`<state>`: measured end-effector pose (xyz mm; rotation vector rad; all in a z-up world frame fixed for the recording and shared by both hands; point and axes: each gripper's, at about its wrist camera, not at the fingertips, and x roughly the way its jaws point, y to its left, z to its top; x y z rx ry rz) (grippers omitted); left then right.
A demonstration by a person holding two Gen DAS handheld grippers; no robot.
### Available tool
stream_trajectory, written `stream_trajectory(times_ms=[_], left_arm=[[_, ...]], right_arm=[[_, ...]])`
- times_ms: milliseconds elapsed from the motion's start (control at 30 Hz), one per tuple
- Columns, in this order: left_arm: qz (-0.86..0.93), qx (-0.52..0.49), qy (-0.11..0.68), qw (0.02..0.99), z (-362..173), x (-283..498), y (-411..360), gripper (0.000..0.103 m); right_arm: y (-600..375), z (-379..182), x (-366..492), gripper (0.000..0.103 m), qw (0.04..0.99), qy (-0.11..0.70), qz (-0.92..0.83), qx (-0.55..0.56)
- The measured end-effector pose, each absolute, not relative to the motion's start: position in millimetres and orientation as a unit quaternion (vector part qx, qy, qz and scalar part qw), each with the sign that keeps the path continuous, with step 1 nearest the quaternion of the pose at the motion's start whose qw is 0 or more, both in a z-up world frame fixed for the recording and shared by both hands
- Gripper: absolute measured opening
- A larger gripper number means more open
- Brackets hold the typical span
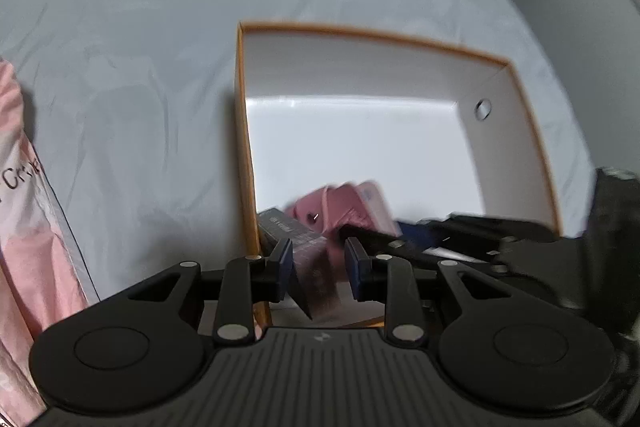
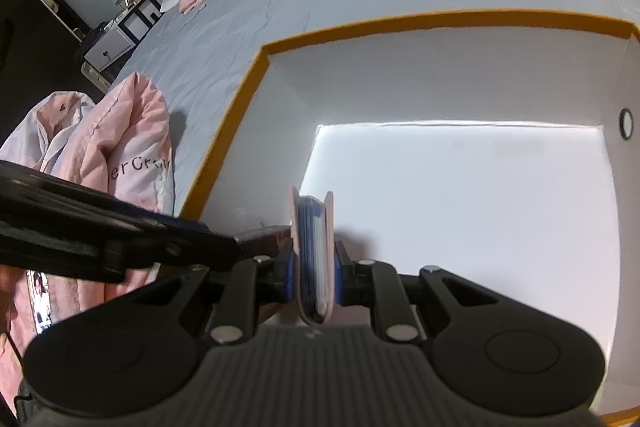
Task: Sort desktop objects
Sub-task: 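Carry the wallet into the orange box with the right gripper while the left carries the maroon box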
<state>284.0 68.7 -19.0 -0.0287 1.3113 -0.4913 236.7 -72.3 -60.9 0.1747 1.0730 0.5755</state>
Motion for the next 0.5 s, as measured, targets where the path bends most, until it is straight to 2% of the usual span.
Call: stream_trajectory(times_ms=[200, 500], left_arm=[[-0.201, -0.038, 0.566, 0.799, -5, 266, 97, 0.033], [-0.187, -0.104, 0.579, 0.787, -49, 257, 116, 0.033]], right_arm=[[-63, -57, 236, 0.021, 0.819, 0.504, 0.263, 0.077], [-65, -55, 239, 0.032, 0.797, 0.523, 0.276, 0.125]])
